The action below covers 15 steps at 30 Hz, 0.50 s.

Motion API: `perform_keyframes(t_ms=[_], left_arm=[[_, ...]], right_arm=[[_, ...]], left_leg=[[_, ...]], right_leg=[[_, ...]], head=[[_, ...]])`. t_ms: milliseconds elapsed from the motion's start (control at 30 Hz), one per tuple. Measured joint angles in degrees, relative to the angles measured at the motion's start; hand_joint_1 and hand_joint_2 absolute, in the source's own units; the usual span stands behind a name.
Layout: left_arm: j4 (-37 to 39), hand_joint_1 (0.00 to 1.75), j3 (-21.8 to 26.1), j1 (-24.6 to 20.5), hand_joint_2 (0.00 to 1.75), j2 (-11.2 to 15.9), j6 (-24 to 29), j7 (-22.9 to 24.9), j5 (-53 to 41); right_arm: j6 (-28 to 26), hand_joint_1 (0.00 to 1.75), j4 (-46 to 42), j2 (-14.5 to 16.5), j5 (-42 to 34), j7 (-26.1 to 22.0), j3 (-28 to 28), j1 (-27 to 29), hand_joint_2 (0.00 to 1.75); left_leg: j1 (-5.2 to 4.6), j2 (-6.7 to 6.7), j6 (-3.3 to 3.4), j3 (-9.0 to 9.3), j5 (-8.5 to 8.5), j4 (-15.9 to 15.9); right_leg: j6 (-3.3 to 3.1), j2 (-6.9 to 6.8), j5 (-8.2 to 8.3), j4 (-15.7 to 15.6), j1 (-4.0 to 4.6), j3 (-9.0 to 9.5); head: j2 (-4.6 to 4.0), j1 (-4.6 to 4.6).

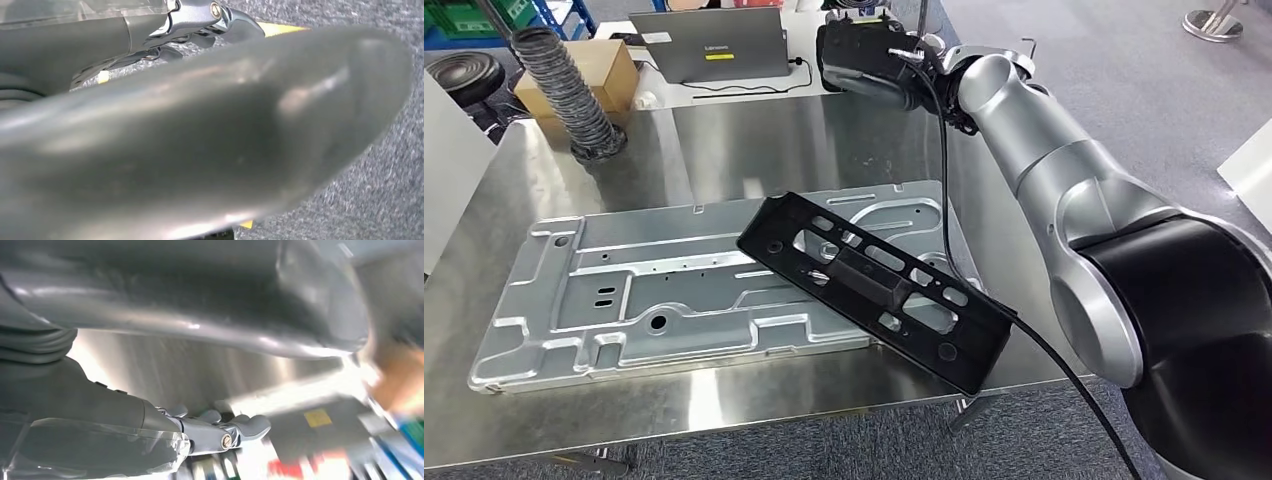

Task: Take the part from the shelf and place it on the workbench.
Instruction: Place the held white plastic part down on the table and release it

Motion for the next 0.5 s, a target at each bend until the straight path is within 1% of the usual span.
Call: perform_keyframes(t_ms=[33, 67, 133, 167, 200, 233, 267, 300, 333, 367, 400, 433, 500], left_arm=[[0.0, 0.0, 0.1, 0.0, 0.0, 0.0, -0.1, -0.1, 0.2], [0.0, 0.0, 0.2, 0.0, 0.0, -0.1, -0.3, -0.2, 0.4], [0.0, 0.0, 0.6, 0.0, 0.0, -0.1, -0.8, -0.6, 1.1], [0.0, 0.0, 0.8, 0.0, 0.0, -0.2, -1.1, -0.8, 1.5], [0.0, 0.0, 1.1, 0.0, 0.0, -0.3, -1.3, -1.0, 2.0], [0.0, 0.0, 1.4, 0.0, 0.0, -0.3, -1.5, -1.1, 2.4], [0.0, 0.0, 1.6, 0.1, 0.0, -0.4, -1.6, -1.2, 2.7], [0.0, 0.0, 1.8, 0.1, 0.0, -0.5, -1.7, -1.3, 3.0], [0.0, 0.0, 2.1, 0.1, 0.0, -0.6, -1.8, -1.3, 3.2], [0.0, 0.0, 2.3, 0.1, 0.0, -0.6, -1.8, -1.3, 3.4], [0.0, 0.0, 2.6, 0.0, 0.0, -0.6, -1.9, -1.3, 3.5], [0.0, 0.0, 2.9, 0.0, 0.0, -0.7, -1.9, -1.3, 3.6], [0.0, 0.0, 3.1, 0.1, 0.0, -0.7, -1.9, -1.3, 3.7]], right_arm=[[-2.4, 0.0, -0.3, -0.1, -0.6, -1.5, -0.3, -0.3, 0.0], [-5.2, 0.0, -0.7, -0.2, -1.5, -3.4, -0.8, -0.5, 0.0], [-11.4, 0.0, -1.7, -0.5, -4.5, -8.5, -2.3, -0.8, 0.0], [-14.6, 0.0, -2.3, -0.7, -6.5, -11.3, -3.3, -0.7, 0.0], [-17.6, 0.0, -3.1, -1.1, -8.5, -14.2, -4.4, -0.7, 0.0], [-20.1, 0.0, -4.3, -1.5, -10.5, -16.8, -5.5, -0.6, 0.0], [-22.3, 0.0, -5.9, -2.0, -12.3, -19.0, -6.5, -0.5, 0.0], [-24.2, 0.0, -7.9, -2.6, -14.2, -20.7, -7.2, -0.3, 0.0], [-25.9, 0.0, -10.5, -3.3, -16.3, -21.9, -7.7, 0.2, 0.0], [-27.3, 0.0, -13.5, -4.2, -18.5, -22.3, -8.0, 1.3, 0.0], [-28.3, 0.0, -16.9, -5.2, -20.7, -22.3, -8.1, 2.8, 0.0], [-28.9, 0.0, -20.5, -6.4, -22.8, -22.1, -8.2, 4.7, 0.0], [-29.4, 0.0, -26.9, -8.4, -25.4, -21.5, -8.3, 8.4, 0.0]], left_leg=[[0.17, 0.06, 0.31, 0.08, 0.24, -0.3], [0.33, 0.13, 0.55, 0.15, 0.43, -0.6], [0.3, 0.17, 0.76, 0.1, 0.49, -0.6], [0.3, 0.14, 0.8, 0.09, 0.48, -0.5], [0.31, 0.08, 0.8, 0.09, 0.46, -0.5], [0.32, 0.0, 0.76, 0.09, 0.43, -0.4], [0.33, -0.09, 0.66, 0.1, 0.35, -0.3], [0.33, -0.16, 0.5, 0.09, 0.23, -0.1], [0.24, -0.24, 0.26, 0.05, 0.08, 0.1], [0.16, -0.3, 0.02, 0.01, -0.04, 0.3], [0.13, -0.37, -0.26, -0.01, -0.12, 0.3], [0.12, -0.42, -0.56, 0.0, -0.12, 0.3], [0.25, -0.38, -1.2, 0.0, -0.34, 0.3]], right_leg=[[0.29, 0.02, -0.86, 1.1, -0.01, -0.47], [0.57, 0.03, -2.35, 3.5, -0.07, -1.49], [1.04, 0.04, -6.18, 11.2, -0.4, -4.89], [1.24, 0.02, -7.4, 14.7, -0.59, -6.45], [1.4, 0.01, -7.61, 16.4, -0.79, -7.24], [1.5, -0.01, -6.64, 15.6, -0.97, -6.86], [1.53, -0.06, -4.78, 12.5, -1.11, -5.36], [1.48, -0.12, -2.78, 8.2, -1.19, -3.27], [1.33, -0.17, -1.32, 4.2, -1.09, -1.31], [1.1, -0.2, -0.51, 1.4, -0.97, 0.03], [0.83, -0.2, -0.37, 0.1, -0.78, 0.67], [0.51, -0.17, -0.47, -0.1, -0.54, 0.77], [-0.22, -0.15, -0.19, -0.5, -0.63, 0.84]], head=[[0.0, 0.09], [0.0, 0.14], [0.0, 0.23], [0.0, 0.22], [0.0, 0.25], [0.0, 0.25], [0.0, 0.25], [0.0, 0.24], [0.0, 0.21], [0.0, 0.2], [0.0, 0.18], [0.0, 0.2], [0.0, 0.22]])
